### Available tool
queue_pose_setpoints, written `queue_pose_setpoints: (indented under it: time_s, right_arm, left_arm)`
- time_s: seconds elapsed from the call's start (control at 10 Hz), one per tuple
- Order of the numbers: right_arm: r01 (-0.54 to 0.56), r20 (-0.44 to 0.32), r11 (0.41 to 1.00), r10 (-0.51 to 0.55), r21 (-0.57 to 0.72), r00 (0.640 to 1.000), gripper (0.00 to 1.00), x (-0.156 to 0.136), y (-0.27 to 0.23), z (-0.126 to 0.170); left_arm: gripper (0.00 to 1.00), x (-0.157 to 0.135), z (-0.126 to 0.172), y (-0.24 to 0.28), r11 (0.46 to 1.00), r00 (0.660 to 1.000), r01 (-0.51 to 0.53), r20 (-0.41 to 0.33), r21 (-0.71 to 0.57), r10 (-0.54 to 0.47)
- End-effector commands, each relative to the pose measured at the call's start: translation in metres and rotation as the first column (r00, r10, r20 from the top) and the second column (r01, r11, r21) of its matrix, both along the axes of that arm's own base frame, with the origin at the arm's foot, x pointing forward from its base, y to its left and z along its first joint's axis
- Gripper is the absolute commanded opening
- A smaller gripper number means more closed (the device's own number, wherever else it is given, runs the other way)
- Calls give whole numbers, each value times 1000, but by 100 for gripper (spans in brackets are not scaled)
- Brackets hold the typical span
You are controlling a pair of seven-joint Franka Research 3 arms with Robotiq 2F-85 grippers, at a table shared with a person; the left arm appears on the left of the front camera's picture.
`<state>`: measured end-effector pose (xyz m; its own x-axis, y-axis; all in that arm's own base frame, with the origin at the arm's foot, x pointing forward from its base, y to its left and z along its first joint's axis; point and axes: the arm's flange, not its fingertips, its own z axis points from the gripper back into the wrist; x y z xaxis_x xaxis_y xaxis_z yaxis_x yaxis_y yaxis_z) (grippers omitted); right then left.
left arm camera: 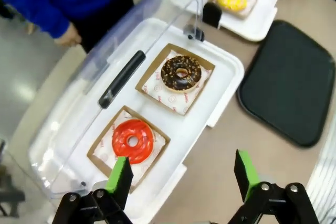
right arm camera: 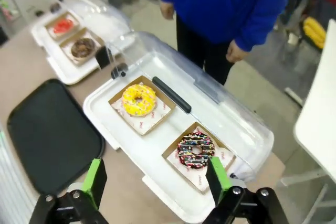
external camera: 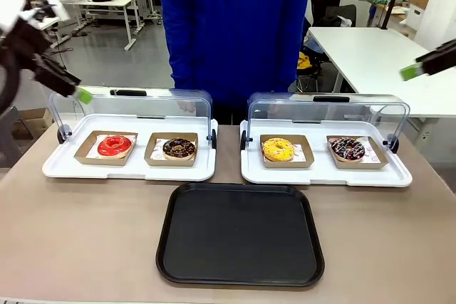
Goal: Move the first donut from the left to the tray.
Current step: Pick up the Paper togo box containing the Donut indicated by the person and place it on the Handle tray.
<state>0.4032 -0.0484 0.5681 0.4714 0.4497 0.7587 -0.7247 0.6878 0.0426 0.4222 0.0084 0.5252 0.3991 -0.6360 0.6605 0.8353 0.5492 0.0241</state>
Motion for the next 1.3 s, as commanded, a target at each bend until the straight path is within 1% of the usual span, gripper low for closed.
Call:
queue_pose_setpoints:
  time_s: [0.0, 0.1, 0.2, 0.3, 0.4, 0.5, 0.7, 0.8, 0.9, 1.0, 1.2]
  right_arm:
    - [-117, 47, 989, 113, 92, 992, 100, 14, -40, -10]
    - [-157, 74, 983, 150, 98, 986, 100, 11, -50, -16]
    - [-171, 88, 980, 162, 105, 983, 100, 9, -56, -20]
    - [-165, 93, 978, 154, 125, 984, 100, 10, -61, -22]
    - [-124, 80, 988, 117, 94, 990, 100, -1, -56, -17]
    - [-124, 80, 988, 117, 94, 990, 100, -1, -56, -17]
    - [-124, 80, 988, 117, 94, 990, 100, -1, -56, -17]
    - [-114, 59, 988, 109, 100, 992, 100, -1, -56, -22]
    - [-114, 45, 981, 108, 159, 993, 100, 24, -72, -16]
    - [-104, 70, 975, 92, 194, 993, 100, 41, -93, -19]
    - [-122, 101, 961, 99, 249, 990, 100, 45, -111, -27]
  left_arm:
    - [100, 11, 0, 43, 992, 996, 90, 30, -89, -87]
    - [100, 9, 1, 62, 987, 992, 121, 52, -108, -116]
    - [100, 8, 1, 74, 978, 985, 164, 74, -131, -156]
    - [100, 11, 1, 84, 976, 987, 149, 91, -156, -136]
    - [100, 12, -4, 73, 982, 991, 113, 95, -151, -99]
    - [100, -4, 4, 80, 984, 989, 128, 88, -127, -117]
    - [100, -4, 4, 80, 984, 989, 128, 88, -127, -117]
    - [100, 1, 0, 82, 985, 992, 110, 72, -132, -101]
    - [100, 8, 1, 93, 973, 989, 125, 104, -194, -106]
    - [100, 11, -2, 107, 959, 988, 127, 115, -254, -101]
    - [100, 10, -6, 117, 948, 982, 151, 151, -280, -112]
